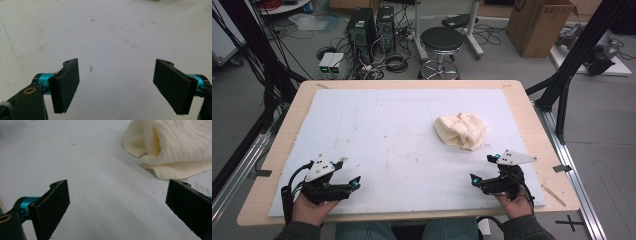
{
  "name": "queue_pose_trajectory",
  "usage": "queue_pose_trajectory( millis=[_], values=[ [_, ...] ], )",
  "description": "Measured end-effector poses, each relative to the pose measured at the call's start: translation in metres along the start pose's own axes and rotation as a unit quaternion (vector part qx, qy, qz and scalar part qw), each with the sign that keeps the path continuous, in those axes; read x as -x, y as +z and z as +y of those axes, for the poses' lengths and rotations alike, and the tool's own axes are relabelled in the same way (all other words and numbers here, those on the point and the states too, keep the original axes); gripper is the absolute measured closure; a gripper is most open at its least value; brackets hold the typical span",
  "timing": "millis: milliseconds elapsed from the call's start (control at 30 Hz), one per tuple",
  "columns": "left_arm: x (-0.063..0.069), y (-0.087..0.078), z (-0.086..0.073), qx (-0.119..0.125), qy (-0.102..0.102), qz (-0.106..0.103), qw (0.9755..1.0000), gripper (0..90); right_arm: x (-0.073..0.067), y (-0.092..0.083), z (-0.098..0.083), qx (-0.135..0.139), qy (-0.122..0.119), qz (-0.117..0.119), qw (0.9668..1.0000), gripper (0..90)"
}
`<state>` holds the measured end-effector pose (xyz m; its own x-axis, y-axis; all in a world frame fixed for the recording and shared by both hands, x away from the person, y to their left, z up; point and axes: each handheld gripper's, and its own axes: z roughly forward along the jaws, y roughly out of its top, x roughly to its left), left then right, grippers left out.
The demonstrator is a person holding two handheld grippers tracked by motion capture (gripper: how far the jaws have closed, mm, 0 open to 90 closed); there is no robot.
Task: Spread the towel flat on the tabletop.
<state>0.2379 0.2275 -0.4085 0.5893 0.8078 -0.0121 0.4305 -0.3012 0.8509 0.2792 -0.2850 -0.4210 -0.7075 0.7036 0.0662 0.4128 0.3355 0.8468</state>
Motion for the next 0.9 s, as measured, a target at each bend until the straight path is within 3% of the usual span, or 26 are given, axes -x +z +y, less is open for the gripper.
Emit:
queue_pose_trajectory(
  millis=[367, 900],
  values=[
    [-0.0005, 0.0068, 0.002, -0.004, 0.001, -0.002, 1.0, 21.5, 0.0059, 0.001, -0.0026, -0.001, 0.005, 0.004, 1.0, 4.6],
    [-0.001, 0.0007, 0.0001, 0.002, 0.0, -0.003, 1.0, 21.5, 0.0005, 0.0017, 0.0002, -0.004, -0.004, 0.0, 1.0, 4.6]
  ],
)
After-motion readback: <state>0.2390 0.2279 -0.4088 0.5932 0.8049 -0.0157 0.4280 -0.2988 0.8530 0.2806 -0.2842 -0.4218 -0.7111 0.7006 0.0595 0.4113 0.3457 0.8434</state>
